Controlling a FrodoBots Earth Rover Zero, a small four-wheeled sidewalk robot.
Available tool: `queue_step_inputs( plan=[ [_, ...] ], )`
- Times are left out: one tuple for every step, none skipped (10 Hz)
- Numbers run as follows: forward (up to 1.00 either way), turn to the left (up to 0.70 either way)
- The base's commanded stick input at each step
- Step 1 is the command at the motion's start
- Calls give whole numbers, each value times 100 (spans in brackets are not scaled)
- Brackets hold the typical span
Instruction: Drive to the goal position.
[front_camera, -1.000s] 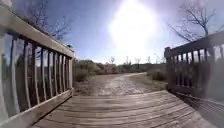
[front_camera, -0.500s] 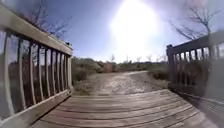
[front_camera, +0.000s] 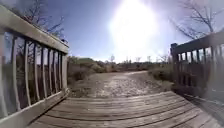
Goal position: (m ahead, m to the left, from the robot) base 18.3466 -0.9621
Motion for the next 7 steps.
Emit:
queue_step_inputs(
  plan=[
    [50,-15],
    [50,-15],
    [50,-15],
    [50,-15],
    [50,-15],
    [50,-15],
    [50,-15]
  ],
)
